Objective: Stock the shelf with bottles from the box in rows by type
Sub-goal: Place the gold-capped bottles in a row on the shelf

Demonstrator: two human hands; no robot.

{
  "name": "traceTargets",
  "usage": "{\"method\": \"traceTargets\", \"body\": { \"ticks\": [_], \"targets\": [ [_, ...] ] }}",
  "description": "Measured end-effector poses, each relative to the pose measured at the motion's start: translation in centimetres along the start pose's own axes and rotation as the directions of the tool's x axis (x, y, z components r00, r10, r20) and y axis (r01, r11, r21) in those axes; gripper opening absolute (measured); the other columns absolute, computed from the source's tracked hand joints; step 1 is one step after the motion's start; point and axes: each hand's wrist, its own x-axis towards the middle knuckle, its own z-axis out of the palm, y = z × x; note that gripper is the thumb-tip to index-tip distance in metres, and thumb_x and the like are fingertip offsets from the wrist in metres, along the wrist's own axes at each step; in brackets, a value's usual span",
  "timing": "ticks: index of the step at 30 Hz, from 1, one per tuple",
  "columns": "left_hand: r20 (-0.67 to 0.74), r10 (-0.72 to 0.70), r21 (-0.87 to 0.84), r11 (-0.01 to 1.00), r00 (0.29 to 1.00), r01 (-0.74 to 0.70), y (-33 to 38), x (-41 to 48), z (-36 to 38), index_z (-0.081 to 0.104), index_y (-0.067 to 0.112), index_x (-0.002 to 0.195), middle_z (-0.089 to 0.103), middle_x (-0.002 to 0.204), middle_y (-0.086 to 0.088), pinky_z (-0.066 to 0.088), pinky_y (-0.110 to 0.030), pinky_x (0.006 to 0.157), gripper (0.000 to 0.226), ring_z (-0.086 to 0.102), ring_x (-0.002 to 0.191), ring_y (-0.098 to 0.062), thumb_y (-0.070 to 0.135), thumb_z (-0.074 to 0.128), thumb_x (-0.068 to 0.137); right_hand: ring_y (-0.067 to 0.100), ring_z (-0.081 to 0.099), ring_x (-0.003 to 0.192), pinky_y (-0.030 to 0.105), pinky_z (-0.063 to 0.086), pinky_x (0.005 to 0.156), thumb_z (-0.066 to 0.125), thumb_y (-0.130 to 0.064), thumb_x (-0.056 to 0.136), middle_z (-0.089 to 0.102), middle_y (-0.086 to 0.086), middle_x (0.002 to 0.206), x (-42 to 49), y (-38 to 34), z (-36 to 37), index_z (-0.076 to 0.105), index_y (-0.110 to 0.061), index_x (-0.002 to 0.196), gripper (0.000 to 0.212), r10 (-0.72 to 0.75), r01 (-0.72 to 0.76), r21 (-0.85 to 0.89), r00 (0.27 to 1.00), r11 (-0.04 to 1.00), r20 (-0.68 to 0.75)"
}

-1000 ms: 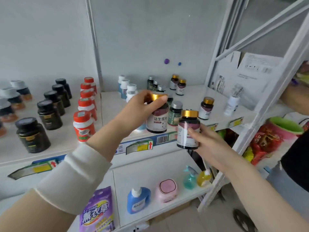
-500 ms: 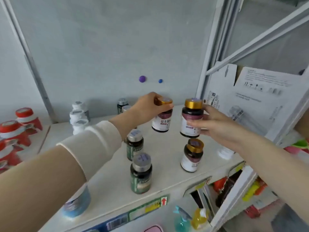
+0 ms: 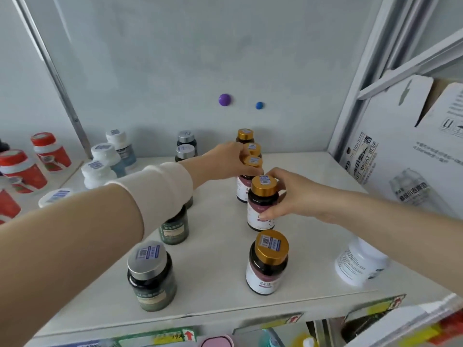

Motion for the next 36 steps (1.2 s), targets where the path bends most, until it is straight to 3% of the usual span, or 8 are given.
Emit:
{"method": "traceTargets", "body": {
  "ticks": [4,9,14,17,21,24,30,36],
  "targets": [
    [0.046,0.003,0.050,0.999,0.999,-0.005,0.2,0.3,0.6,0.057,0.008,0.112,0.061,0.106,-0.006,0.039,-0.017,0.064,0.044,0.052,0.088,-0.015,0.042,0.064,0.084,0.012,0.054,0.099,0.017,0.045,0.074,0.080,-0.007,0.069,0.051,-0.014,0.098,0.6,0.8,0.3,0.043,-0.025,0.120,0.066,-0.010,0.009,-0.023,1.000,1.000,-0.004],
    [0.078,0.042,0.069,0.996,0.996,-0.047,0.1,0.8,1.3,0.051,0.012,0.118,0.054,0.106,-0.001,0.037,-0.024,0.076,0.044,0.051,0.091,-0.014,0.040,0.063,0.085,0.010,0.047,0.103,0.023,0.038,0.088,0.079,-0.005,0.069,0.046,-0.023,0.091,0.5,1.1,1.1,0.040,-0.022,0.130,0.074,-0.018,0.017,-0.071,1.000,0.997,-0.014],
    [0.081,0.069,0.086,0.993,0.994,-0.076,-0.3,1.0,1.6,0.046,0.013,0.125,0.055,0.117,-0.003,0.038,-0.024,0.077,0.052,0.050,0.094,-0.013,0.043,0.062,0.085,0.006,0.049,0.099,0.019,0.039,0.086,0.077,-0.005,0.071,0.049,-0.018,0.099,0.4,0.9,1.3,0.039,-0.022,0.129,0.071,0.020,-0.020,-0.097,1.000,0.995,-0.009],
    [0.086,0.067,0.092,0.993,0.994,-0.075,-0.2,0.7,1.5,0.042,0.013,0.130,0.054,0.126,-0.005,0.042,-0.025,0.081,0.058,0.053,0.102,-0.016,0.042,0.063,0.085,-0.002,0.051,0.082,0.007,0.043,0.069,0.075,-0.011,0.075,0.049,-0.020,0.088,0.0,0.1,0.5,0.048,-0.030,0.101,0.042,0.099,-0.093,-0.133,0.994,0.987,0.040],
    [0.089,0.062,0.112,0.991,0.994,-0.072,0.2,-0.9,-0.4,0.043,0.008,0.129,0.057,0.127,-0.008,0.044,-0.029,0.091,0.051,0.057,0.111,-0.022,0.032,0.061,0.088,0.019,0.052,0.115,0.030,0.048,0.094,0.076,-0.026,0.075,0.053,0.004,0.128,-1.4,-1.6,-2.1,0.044,-0.014,0.133,0.067,0.254,-0.244,-0.222,0.967,0.944,0.020],
    [0.025,0.071,0.226,0.971,0.997,-0.075,0.1,-3.0,-3.0,0.045,0.010,0.129,0.055,0.129,-0.005,0.039,-0.025,0.091,0.046,0.053,0.116,-0.022,0.027,0.061,0.089,0.021,0.048,0.122,0.032,0.046,0.096,0.071,-0.034,0.079,0.049,0.008,0.135,-2.3,-3.4,-3.6,0.046,-0.013,0.131,0.062,0.220,-0.235,-0.284,0.972,0.930,-0.082],
    [-0.184,0.079,0.764,0.638,0.980,0.092,-2.7,-10.1,-7.9,0.044,0.013,0.129,0.054,0.123,-0.008,0.042,-0.035,0.087,0.040,0.054,0.112,-0.027,0.030,0.051,0.093,0.027,0.051,0.118,0.036,0.042,0.100,0.054,-0.039,0.090,0.055,0.013,0.129,-1.8,-9.2,1.6,0.051,-0.002,0.126,0.052,-0.090,-0.010,-0.557,0.984,0.830,-0.152],
    [-0.303,-0.069,0.850,0.432,0.950,0.303,-7.8,-22.5,-12.8,0.046,0.012,0.126,0.056,0.121,-0.008,0.042,-0.036,0.091,0.038,0.054,0.112,-0.028,0.032,0.049,0.094,0.029,0.051,0.112,0.031,0.041,0.088,0.052,-0.036,0.087,0.051,0.010,0.118,-0.8,-16.9,12.9,0.050,-0.008,0.117,0.042,-0.399,0.307,-0.624,0.917,0.719,-0.009]
  ]
}}
